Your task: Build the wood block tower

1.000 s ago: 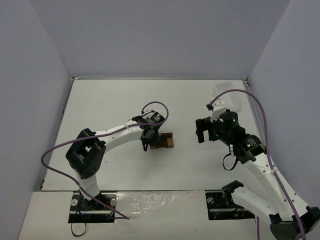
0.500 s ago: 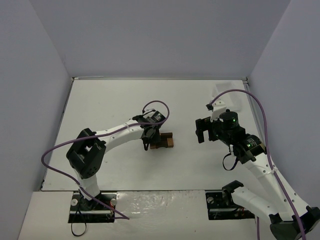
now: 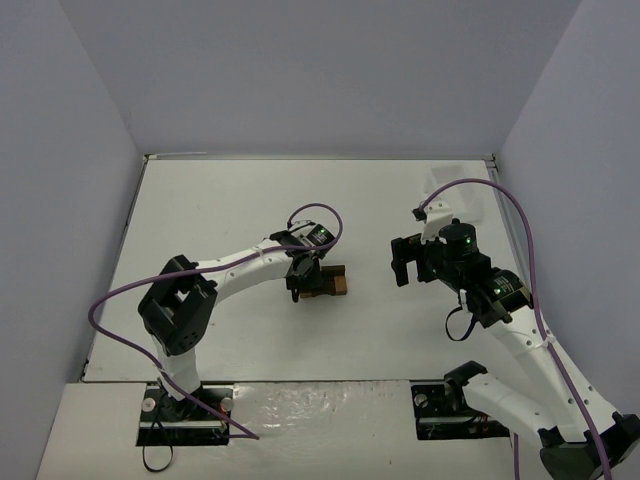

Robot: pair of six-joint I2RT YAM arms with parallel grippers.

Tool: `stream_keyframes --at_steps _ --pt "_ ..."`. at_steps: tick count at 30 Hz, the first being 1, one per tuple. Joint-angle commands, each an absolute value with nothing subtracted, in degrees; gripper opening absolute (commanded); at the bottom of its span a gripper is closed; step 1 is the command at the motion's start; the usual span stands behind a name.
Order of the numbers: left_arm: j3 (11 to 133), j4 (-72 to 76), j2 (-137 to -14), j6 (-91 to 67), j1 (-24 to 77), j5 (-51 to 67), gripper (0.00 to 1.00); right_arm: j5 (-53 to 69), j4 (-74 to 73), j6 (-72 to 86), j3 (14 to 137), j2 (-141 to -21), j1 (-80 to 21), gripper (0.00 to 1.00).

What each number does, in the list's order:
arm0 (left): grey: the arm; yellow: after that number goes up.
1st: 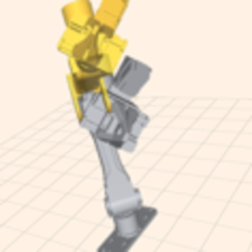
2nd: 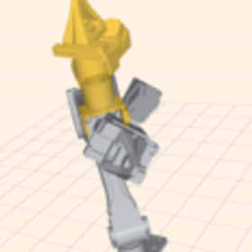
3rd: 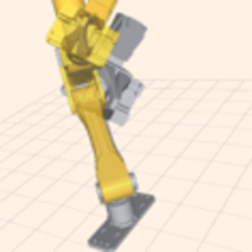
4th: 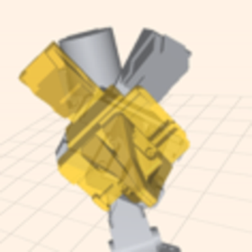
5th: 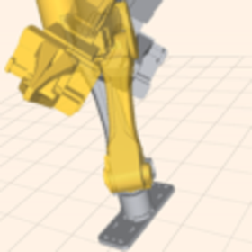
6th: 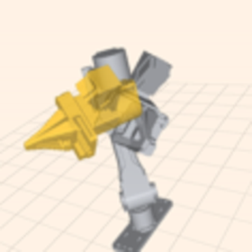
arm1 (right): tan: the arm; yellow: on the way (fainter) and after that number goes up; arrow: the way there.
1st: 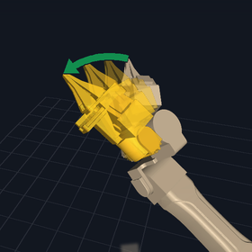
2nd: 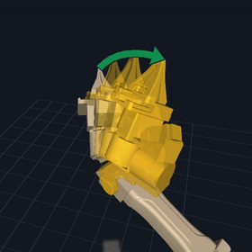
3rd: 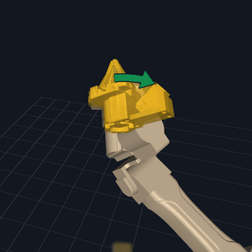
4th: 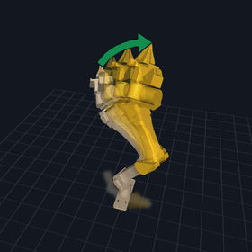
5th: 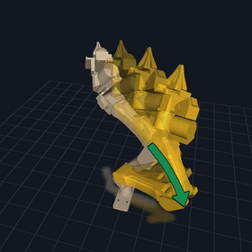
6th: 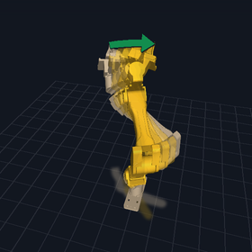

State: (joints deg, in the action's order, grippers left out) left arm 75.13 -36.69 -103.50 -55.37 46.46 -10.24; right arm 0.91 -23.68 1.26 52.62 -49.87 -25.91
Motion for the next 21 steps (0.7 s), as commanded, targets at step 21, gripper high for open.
stream_keyframes --at_steps 21 --pt "78.5 -38.1 -102.3 -55.2 46.7 -12.1 0.14 1.8 -21.6 0.5 54.4 -49.2 -25.8 1.00"
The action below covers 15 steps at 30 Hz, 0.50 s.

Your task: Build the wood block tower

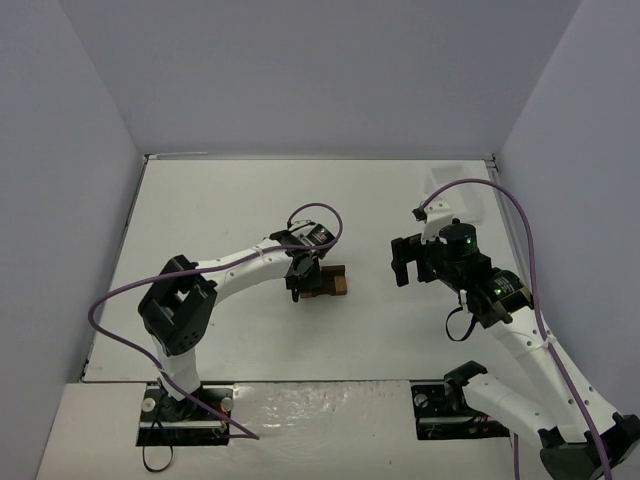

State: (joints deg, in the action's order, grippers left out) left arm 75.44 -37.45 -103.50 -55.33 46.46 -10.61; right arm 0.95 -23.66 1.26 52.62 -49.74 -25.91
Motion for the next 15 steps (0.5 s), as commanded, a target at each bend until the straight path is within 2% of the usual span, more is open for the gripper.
stream_keyframes --at_steps 1,15 --pt "78.5 -38.0 -102.5 -55.2 46.7 -12.0 0.14 1.8 -21.5 0.5 54.4 -49.2 -25.8 1.00" --pt "78.8 -38.8 -103.3 -55.0 46.8 -12.0 0.15 1.8 -21.5 0.6 54.2 -49.2 -25.9 1.00"
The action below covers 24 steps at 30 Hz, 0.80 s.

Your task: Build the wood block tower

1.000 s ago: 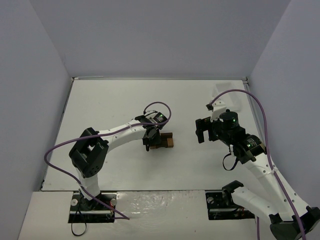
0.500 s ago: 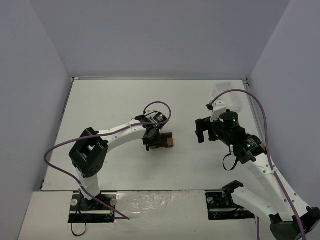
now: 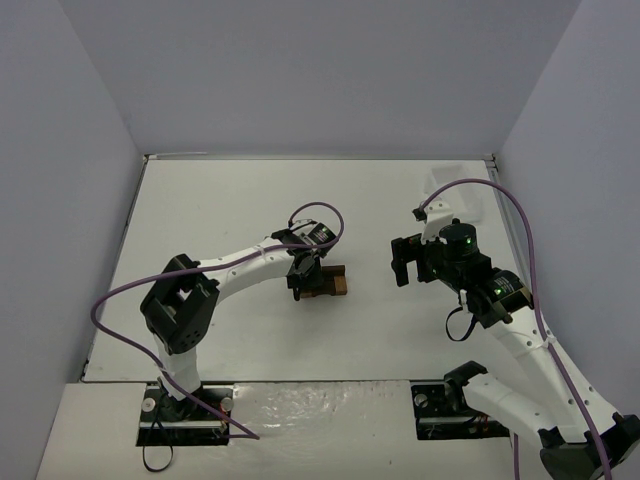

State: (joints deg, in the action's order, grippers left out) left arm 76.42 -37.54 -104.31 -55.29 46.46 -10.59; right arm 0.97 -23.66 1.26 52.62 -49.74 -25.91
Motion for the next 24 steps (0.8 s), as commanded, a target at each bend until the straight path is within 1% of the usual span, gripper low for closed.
stream_keyframes --at_steps 1,3,6,9,17,24 --pt "78.6 -38.9 -103.2 -55.0 46.8 -12.1 0.15 1.8 -21.5 0.6 54.2 -49.2 -25.9 1.00" --pt "78.5 -38.9 -103.1 -55.2 46.8 -12.3 0.15 1.9 -21.5 0.6 54.2 -49.2 -26.0 1.00" --pt "78.7 -39.0 -103.2 -55.1 46.8 -12.3 0.19 2.0 -21.4 0.2 54.1 -49.2 -26.1 1.00" --pt "78.9 -38.9 -103.5 -54.9 46.8 -12.0 0.20 2.1 -21.5 -0.9 54.1 -49.2 -26.2 1.00" --pt "79.3 -39.0 -103.7 -54.8 46.8 -11.9 0.28 2.0 -21.5 -0.9 54.1 -49.0 -26.2 1.00" --pt "79.4 -39.0 -103.4 -54.8 46.8 -12.2 0.30 2.1 -21.4 -0.9 54.1 -49.0 -26.3 1.00"
